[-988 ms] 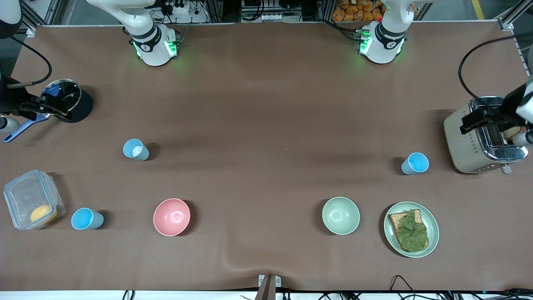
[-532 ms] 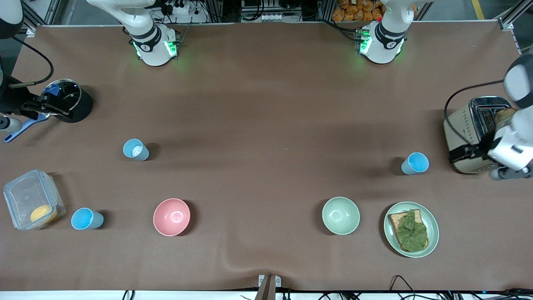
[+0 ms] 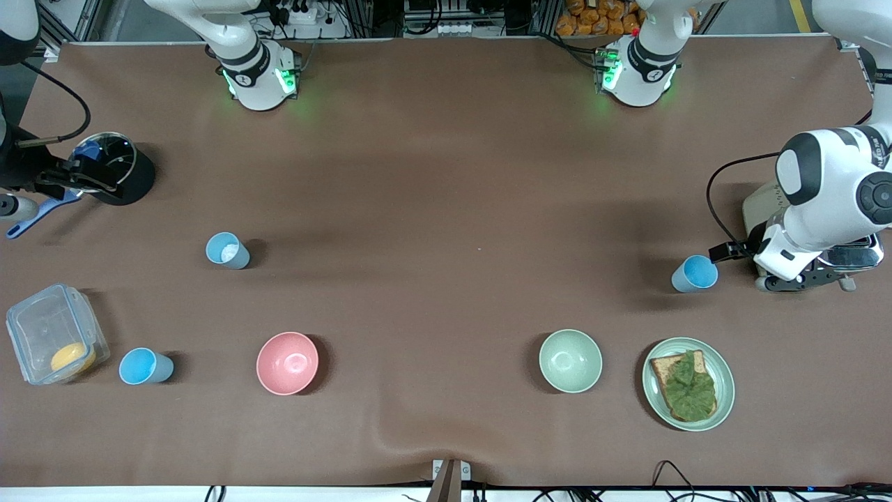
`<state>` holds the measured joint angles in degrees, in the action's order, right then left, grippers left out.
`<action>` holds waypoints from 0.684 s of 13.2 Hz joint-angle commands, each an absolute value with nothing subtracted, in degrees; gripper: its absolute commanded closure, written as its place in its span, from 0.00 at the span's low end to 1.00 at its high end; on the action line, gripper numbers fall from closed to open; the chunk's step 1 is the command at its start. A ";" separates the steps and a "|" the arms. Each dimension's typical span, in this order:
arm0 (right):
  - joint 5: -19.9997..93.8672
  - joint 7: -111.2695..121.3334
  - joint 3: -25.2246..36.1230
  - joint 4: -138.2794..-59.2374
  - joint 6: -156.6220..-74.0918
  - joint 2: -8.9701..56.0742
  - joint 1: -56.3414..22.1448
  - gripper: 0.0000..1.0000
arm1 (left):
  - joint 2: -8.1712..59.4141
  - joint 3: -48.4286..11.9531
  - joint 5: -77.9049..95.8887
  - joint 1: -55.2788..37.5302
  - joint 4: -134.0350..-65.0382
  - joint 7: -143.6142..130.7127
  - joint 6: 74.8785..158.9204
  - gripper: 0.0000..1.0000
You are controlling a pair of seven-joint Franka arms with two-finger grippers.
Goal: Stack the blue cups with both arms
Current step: 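Reach the left gripper down toward the blue cup beside the toaster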
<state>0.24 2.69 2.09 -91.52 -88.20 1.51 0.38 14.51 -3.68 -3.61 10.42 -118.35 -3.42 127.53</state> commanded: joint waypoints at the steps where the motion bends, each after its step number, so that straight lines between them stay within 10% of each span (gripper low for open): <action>1: -0.70 2.37 1.14 -90.44 -87.19 2.02 1.58 0.00 | 17.30 -4.22 -5.01 12.13 -119.27 -2.46 131.73 0.00; 7: -2.01 2.29 1.14 -90.53 -87.54 7.44 1.84 0.00 | 22.14 -4.39 -5.01 12.30 -118.39 -2.64 135.08 0.00; 9: -3.34 1.76 1.23 -91.32 -88.41 11.93 2.02 0.00 | 22.76 -4.31 -5.01 11.52 -118.21 -2.55 135.26 0.28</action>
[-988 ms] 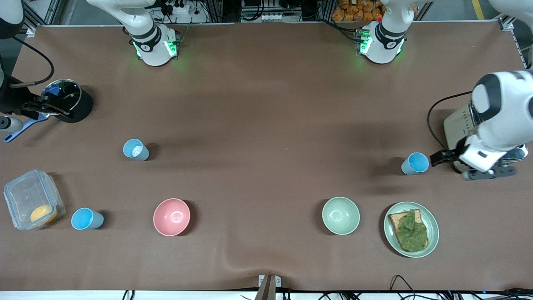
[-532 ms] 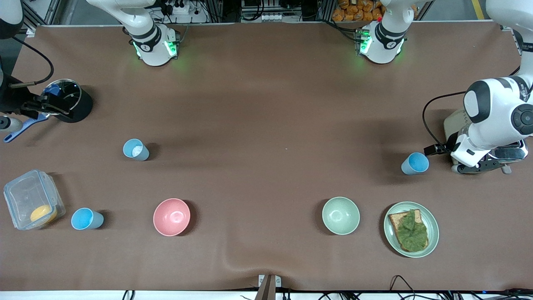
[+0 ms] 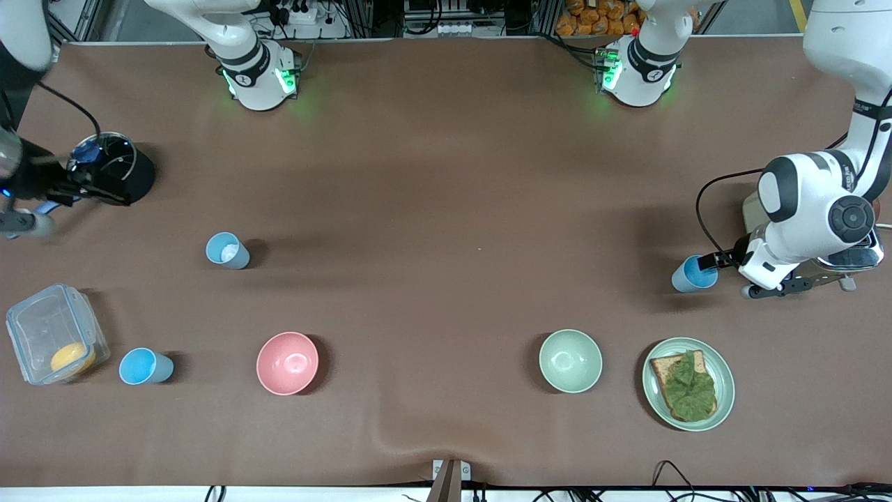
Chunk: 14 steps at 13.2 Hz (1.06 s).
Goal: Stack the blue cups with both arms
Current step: 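Grasp the blue cup with the left gripper while the right gripper reaches another cup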
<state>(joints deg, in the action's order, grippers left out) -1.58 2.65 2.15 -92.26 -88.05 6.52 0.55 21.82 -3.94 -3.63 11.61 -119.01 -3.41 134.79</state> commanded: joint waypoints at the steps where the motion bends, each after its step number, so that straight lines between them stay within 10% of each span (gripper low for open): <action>1: -3.34 1.76 1.23 -91.84 -89.72 14.13 2.28 0.00 | 22.76 -4.39 -5.01 11.17 -118.21 -3.07 135.26 0.47; 2: -3.34 1.76 1.23 -94.80 -93.48 14.85 2.37 0.00 | 22.59 -4.39 -5.01 10.12 -118.04 -3.51 135.09 0.87; 3: -3.34 1.76 1.23 -99.97 -99.61 14.94 2.72 0.00 | 22.59 -4.39 -5.01 9.41 -117.86 -3.52 135.00 1.00; 7: -3.08 2.55 1.14 -112.74 -116.16 15.90 3.25 0.00 | 20.66 -4.57 -6.15 6.86 -113.05 -3.51 130.02 1.00; 14: -1.85 7.65 0.97 -114.34 -119.27 21.35 5.63 0.00 | 20.13 -4.57 -6.06 -4.21 -92.29 -13.62 105.39 1.00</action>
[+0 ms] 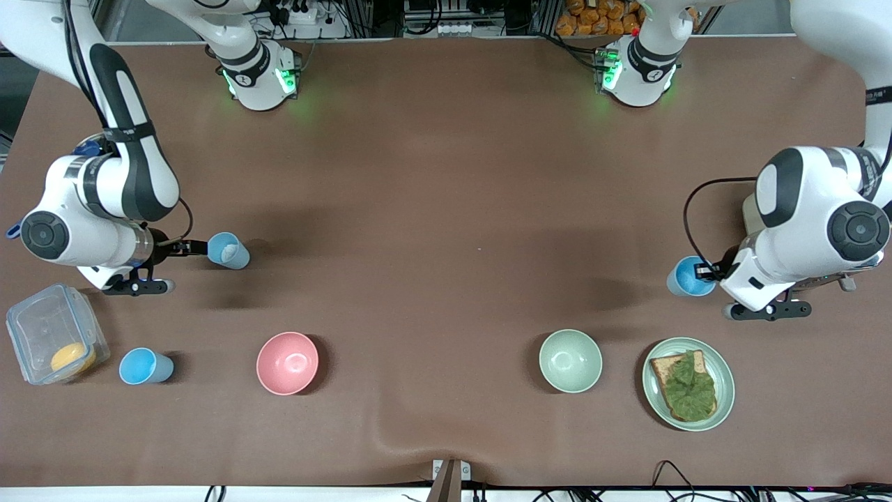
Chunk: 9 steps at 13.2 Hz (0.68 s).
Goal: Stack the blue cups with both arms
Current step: 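Grasp the blue cup with the left gripper while the right gripper reaches another cup, then lift the cup with the left gripper while the right gripper grasps its cup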
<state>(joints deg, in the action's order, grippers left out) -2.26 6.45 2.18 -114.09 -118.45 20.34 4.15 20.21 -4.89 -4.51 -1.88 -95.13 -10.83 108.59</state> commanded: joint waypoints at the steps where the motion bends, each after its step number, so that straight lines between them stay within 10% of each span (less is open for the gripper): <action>1: -1.41 7.65 0.97 -114.78 -119.44 21.79 5.63 0.00 | 19.78 -4.66 -5.37 -4.65 -90.55 -13.80 103.64 1.00; 6: 0.86 7.65 0.88 -115.93 -120.32 22.59 5.10 0.00 | 19.95 -5.98 -4.83 -13.07 -85.78 -32.29 98.53 1.00; 9: 1.14 7.56 0.79 -116.63 -120.15 22.94 5.01 0.46 | 20.48 -6.06 -5.18 -14.76 -85.78 -41.92 98.53 1.00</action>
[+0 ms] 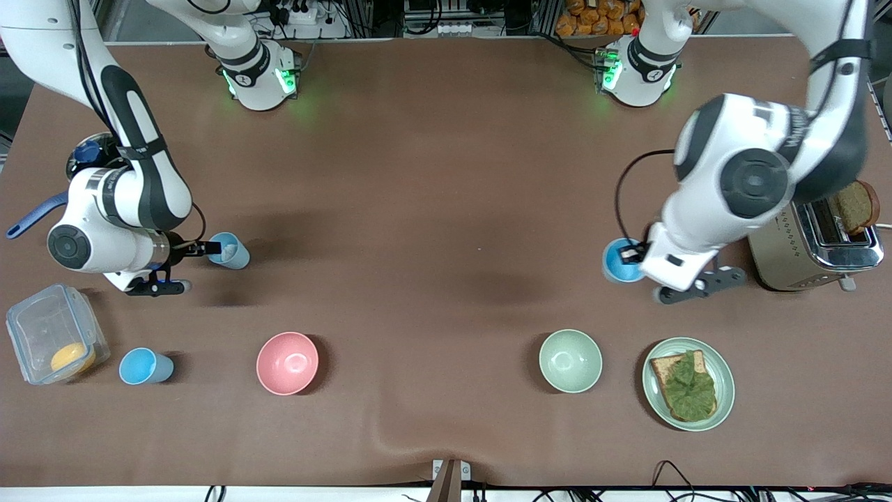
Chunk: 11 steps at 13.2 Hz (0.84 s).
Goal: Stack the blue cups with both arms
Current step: 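Lift the cup with the left gripper while the right gripper grasps its cup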
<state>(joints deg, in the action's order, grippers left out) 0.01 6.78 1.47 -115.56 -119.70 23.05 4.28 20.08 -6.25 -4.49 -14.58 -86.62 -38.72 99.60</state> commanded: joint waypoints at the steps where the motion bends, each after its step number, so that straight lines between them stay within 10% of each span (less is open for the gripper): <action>1: 1.23 7.47 0.79 -116.72 -120.06 22.94 4.92 0.68 | 20.48 -5.98 -5.27 -14.77 -85.78 -41.75 98.53 1.00; 3: 4.02 7.56 0.79 -116.63 -119.27 22.94 4.83 1.00 | 20.57 -5.37 -5.27 -14.07 -85.09 -41.05 98.70 1.00; 11: 8.52 5.54 0.79 -112.34 -113.04 22.94 -0.16 1.00 | 21.18 -4.57 -5.45 -9.76 -82.79 -36.30 98.70 1.00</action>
